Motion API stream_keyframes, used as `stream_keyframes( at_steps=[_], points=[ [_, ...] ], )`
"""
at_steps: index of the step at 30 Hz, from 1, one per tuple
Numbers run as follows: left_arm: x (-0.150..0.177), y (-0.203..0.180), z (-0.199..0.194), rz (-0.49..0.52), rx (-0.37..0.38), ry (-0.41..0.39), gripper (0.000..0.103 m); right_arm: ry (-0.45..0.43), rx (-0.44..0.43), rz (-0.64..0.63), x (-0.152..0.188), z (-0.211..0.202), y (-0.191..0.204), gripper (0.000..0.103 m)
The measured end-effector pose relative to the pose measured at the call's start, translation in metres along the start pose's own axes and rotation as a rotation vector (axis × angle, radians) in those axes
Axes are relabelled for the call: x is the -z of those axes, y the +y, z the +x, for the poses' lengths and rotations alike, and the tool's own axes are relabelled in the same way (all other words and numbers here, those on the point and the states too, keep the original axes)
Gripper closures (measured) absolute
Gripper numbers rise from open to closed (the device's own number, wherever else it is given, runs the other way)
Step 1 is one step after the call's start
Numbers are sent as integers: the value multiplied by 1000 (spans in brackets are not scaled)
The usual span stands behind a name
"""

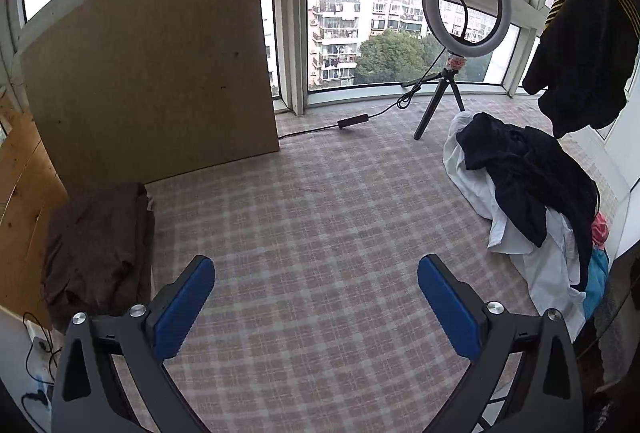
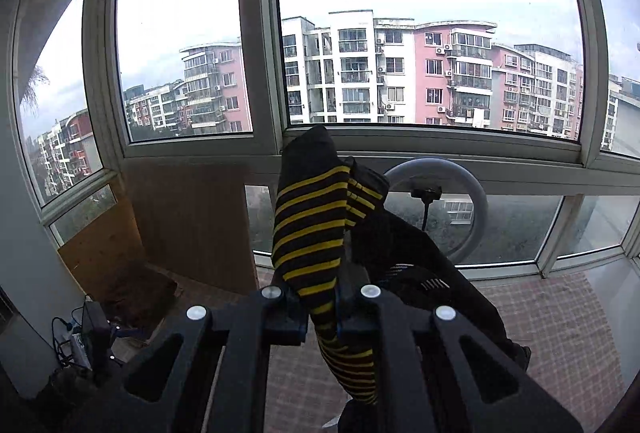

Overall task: Fold clothes
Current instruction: 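Lower the pants onto the open plaid mat and open the right gripper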

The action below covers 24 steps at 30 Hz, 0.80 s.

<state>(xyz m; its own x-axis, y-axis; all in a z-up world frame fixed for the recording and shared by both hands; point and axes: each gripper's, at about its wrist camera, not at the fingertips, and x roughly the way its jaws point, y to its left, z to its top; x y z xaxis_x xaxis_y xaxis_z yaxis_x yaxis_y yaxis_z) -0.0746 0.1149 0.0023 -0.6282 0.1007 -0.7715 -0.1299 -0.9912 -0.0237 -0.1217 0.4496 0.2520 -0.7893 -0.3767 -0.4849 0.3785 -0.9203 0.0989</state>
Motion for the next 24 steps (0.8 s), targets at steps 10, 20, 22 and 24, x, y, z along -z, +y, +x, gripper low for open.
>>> stream_keyframes(
  at_steps=[10, 20, 22, 24],
  points=[
    [43, 72, 13, 19, -59, 94, 1, 497, -72, -47, 147, 186, 90, 59],
    [31, -20, 102, 233, 90, 223, 1, 721, 9, 180, 292, 218, 19, 56],
    [20, -48, 119, 263, 116, 228, 1, 735, -7, 198, 308, 231, 21, 57],
    [10, -77, 135, 292, 143, 233, 1, 748, -25, 216, 319, 246, 22, 56]
  ],
)
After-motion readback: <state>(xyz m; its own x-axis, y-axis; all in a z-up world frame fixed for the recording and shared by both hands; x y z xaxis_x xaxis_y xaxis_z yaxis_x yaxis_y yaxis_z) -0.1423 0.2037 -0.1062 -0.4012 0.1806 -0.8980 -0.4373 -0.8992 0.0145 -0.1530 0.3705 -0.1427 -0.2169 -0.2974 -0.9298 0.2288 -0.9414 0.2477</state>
